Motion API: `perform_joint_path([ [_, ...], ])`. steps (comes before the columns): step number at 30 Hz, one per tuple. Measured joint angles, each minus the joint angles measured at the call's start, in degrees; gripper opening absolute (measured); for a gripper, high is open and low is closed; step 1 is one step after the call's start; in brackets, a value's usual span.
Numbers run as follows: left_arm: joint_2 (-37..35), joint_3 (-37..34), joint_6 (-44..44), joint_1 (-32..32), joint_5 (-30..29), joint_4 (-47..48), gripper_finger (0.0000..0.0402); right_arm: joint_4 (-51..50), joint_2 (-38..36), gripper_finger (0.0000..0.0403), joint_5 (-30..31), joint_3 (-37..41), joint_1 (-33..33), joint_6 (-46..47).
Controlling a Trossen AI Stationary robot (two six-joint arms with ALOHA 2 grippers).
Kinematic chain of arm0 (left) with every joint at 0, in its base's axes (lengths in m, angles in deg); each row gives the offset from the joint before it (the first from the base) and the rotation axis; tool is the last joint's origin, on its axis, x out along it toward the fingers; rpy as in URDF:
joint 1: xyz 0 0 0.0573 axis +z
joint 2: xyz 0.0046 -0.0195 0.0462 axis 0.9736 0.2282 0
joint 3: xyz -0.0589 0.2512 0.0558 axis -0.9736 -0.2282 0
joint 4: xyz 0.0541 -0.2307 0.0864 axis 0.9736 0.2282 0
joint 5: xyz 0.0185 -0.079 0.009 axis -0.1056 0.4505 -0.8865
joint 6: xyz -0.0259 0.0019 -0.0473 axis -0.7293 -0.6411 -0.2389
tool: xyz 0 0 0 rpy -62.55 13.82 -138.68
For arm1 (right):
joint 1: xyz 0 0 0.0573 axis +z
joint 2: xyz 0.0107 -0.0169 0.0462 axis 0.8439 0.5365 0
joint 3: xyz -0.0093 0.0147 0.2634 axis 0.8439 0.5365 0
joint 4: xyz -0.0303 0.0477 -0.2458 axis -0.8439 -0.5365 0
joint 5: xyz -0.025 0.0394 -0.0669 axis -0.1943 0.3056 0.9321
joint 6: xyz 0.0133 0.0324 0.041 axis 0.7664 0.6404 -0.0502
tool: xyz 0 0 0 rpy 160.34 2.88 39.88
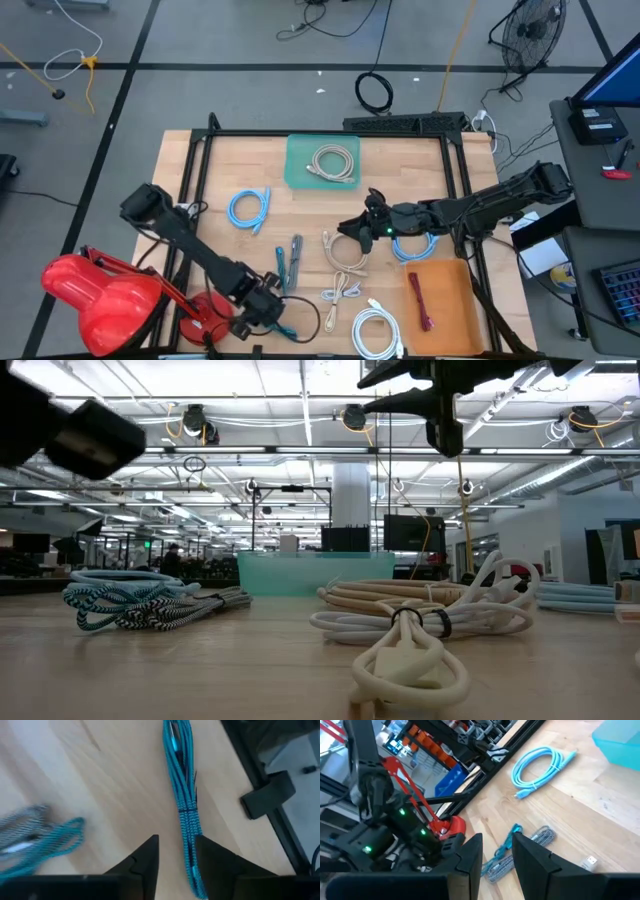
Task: Pick & Place USB Port
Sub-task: Put the bottom blue charger cable into the orange bin
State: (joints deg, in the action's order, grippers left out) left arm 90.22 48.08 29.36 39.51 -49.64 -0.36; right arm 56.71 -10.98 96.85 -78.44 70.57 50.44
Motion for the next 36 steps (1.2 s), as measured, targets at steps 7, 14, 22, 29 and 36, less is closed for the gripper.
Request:
perform_joint_path([
  [7, 1.8, 0.2, -1.3, -2.3, 1.4, -0.7, 0.0152, 0.1, 0.0, 0.0095, 0.2, 0.0, 0.0, 2.1],
  [14, 2.0, 0.2, -5.0, -3.7, 0.3, -0.6, 0.0152, 0.3, 0.0, 0.0095, 0.4, 0.0, 0.0, 2.1],
  [22, 2.4, 0.2, -6.6, -3.7, -2.3, -0.9, 0.0152, 0.3, 0.0, 0.0095, 1.7, 0.0, 0.0, 1.6],
  [29, 6.7, 0.3, -7.9, -3.5, 0.8, -3.9, 0.0151, 0.0, 0.0, 0.0095, 1.6, 0.0, 0.0, 1.5],
  [36, 5.1, 0.2, -13.6, -2.0, -1.9, 0.7, 0.0028, 0.1, 0.0, 0.0095, 1.6, 0.0, 0.0, 2.1],
])
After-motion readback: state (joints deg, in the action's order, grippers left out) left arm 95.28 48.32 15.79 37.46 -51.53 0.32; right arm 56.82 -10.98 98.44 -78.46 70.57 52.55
